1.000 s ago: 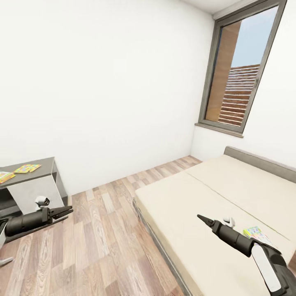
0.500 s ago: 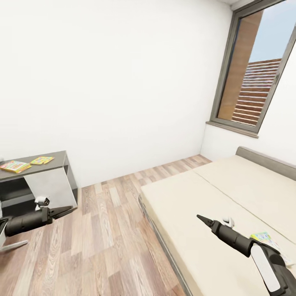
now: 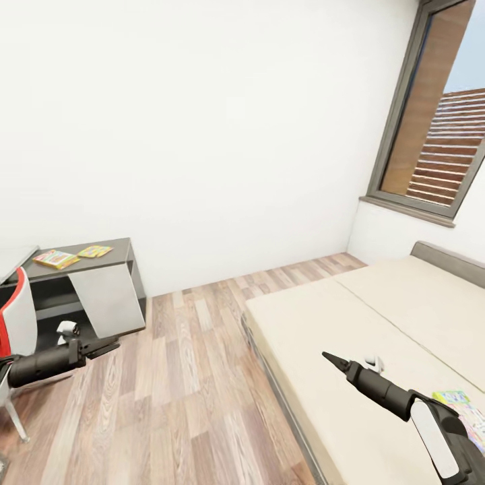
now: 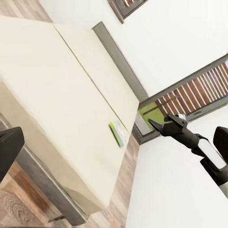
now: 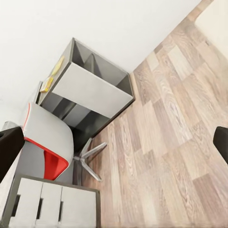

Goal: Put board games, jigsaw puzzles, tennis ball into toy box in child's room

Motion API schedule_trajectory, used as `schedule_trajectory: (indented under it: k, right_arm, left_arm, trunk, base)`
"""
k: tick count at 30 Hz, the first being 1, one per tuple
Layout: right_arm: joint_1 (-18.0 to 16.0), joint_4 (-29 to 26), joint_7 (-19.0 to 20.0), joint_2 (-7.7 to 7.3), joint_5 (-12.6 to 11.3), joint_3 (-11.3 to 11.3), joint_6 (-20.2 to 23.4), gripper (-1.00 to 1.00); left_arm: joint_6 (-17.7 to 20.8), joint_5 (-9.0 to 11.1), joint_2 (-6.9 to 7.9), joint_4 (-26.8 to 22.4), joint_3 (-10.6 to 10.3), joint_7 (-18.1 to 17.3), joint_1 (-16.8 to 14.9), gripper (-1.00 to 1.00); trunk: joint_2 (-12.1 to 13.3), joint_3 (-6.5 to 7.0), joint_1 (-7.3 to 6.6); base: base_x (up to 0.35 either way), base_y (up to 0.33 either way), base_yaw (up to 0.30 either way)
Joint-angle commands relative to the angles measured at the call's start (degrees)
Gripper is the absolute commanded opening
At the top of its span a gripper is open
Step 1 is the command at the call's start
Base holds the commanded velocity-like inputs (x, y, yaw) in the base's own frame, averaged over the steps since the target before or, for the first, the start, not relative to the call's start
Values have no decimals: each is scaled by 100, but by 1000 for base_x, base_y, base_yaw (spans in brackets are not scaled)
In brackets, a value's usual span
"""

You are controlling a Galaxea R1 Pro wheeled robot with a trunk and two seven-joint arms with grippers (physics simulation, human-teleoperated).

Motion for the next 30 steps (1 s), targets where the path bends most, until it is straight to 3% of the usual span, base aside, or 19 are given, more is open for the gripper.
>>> schedule_trajectory:
  k: [1, 13, 30]
  right_arm:
    - [-4, -2, 6, 0, -24, -8, 39, 100]
    - [-4, -2, 6, 0, -24, -8, 39, 100]
    - [-4, -2, 10, 0, -24, -8, 39, 100]
  left_arm:
    - [60, -5, 0, 1, 1, -23, -6, 100]
    - [58, -1, 0, 1, -3, -23, -6, 100]
    - [58, 3, 0, 1, 2, -23, -6, 100]
  trunk:
    - [-11, -19, 0]
    - [-11, -116, 0]
    - [-11, -253, 0]
  base:
    - [-195, -5, 183]
    - [-109, -30, 183]
    - [-95, -117, 183]
